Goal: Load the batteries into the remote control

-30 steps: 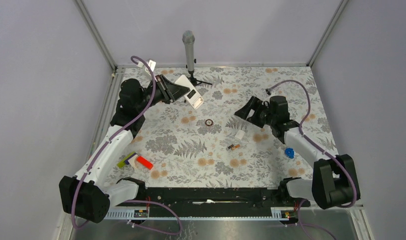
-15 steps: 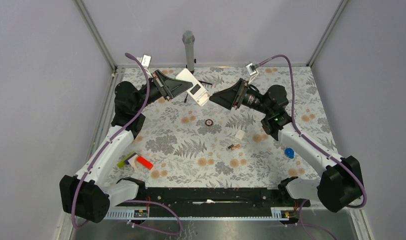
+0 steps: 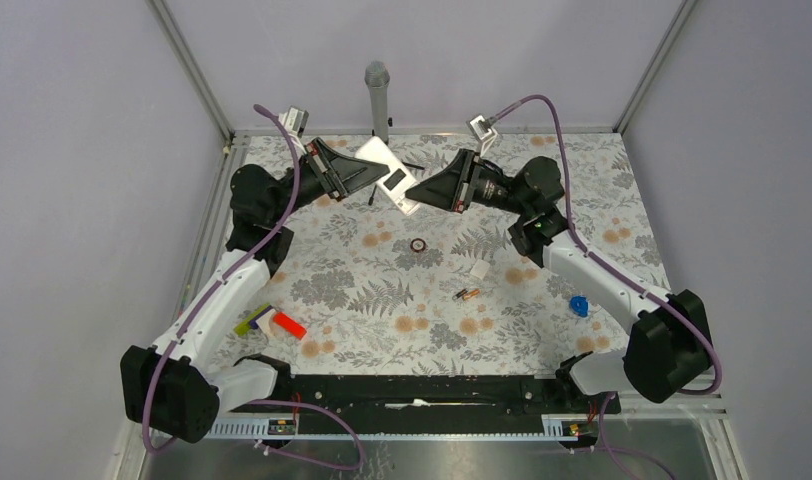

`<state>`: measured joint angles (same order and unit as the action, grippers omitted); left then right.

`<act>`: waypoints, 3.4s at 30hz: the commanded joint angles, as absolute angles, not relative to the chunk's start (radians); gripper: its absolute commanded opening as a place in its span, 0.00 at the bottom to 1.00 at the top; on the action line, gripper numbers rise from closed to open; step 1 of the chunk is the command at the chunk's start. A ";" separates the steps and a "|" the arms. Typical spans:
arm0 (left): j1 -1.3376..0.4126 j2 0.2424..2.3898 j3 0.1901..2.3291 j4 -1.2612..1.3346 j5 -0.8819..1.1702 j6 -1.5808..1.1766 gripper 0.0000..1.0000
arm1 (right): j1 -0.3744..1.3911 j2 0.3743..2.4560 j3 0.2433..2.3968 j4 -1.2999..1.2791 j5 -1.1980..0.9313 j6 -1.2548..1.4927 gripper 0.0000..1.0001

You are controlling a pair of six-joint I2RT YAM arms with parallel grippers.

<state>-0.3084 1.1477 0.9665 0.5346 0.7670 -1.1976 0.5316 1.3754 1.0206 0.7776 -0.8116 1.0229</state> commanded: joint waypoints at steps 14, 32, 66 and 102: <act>-0.281 1.135 1.108 0.270 1.108 -1.007 0.68 | 0.539 1.407 1.254 0.446 -1.108 0.769 0.01; -0.279 1.140 1.146 0.068 1.120 -0.887 0.15 | 0.539 1.433 1.395 -0.088 -1.007 0.370 0.01; -0.252 0.975 0.962 -0.120 0.319 -0.588 0.00 | 0.476 1.462 0.887 -0.522 -0.019 1.077 0.39; -0.252 0.943 0.890 -0.075 0.327 -0.572 0.00 | 0.500 1.654 0.969 -0.632 0.007 1.180 0.42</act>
<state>-0.2546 0.9508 0.8898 -0.1551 0.3370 -0.5831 0.4789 1.6569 0.9550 -0.6025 0.0086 1.1397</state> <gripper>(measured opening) 0.229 0.423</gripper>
